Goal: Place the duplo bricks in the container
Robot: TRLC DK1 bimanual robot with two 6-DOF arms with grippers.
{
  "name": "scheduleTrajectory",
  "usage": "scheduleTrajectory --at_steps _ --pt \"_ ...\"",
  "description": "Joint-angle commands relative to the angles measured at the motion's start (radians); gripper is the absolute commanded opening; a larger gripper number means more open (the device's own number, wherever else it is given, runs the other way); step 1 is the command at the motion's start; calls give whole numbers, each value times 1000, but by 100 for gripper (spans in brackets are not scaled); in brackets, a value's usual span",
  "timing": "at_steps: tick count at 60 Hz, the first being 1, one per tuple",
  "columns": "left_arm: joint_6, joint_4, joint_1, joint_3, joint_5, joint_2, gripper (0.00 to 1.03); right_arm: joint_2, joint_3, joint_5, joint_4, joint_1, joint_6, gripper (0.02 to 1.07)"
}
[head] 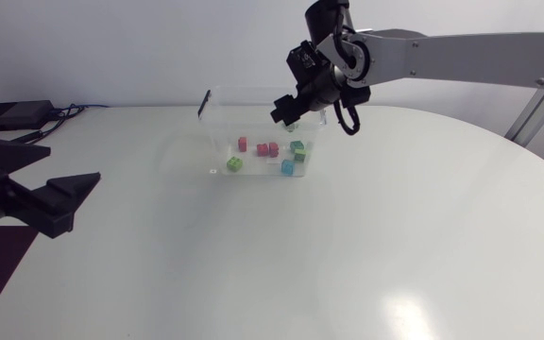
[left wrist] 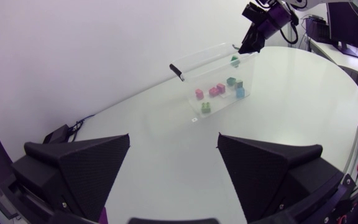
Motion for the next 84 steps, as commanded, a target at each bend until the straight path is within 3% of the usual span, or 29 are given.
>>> scheduleTrajectory --at_steps 1,22,39,84 --pt "-27 -15 16 -30 -3 -38 99 12 23 15 22 -16 11 102" --pt "-30 -19 36 -66 -25 -167 99 -318 -296 111 172 -36 11 102" --pt "-36 -56 36 -115 -48 -252 99 -615 -534 118 142 -103 -12 102" --pt "-47 28 17 -204 -42 -433 99 -1206 -933 202 205 -212 -58 102"
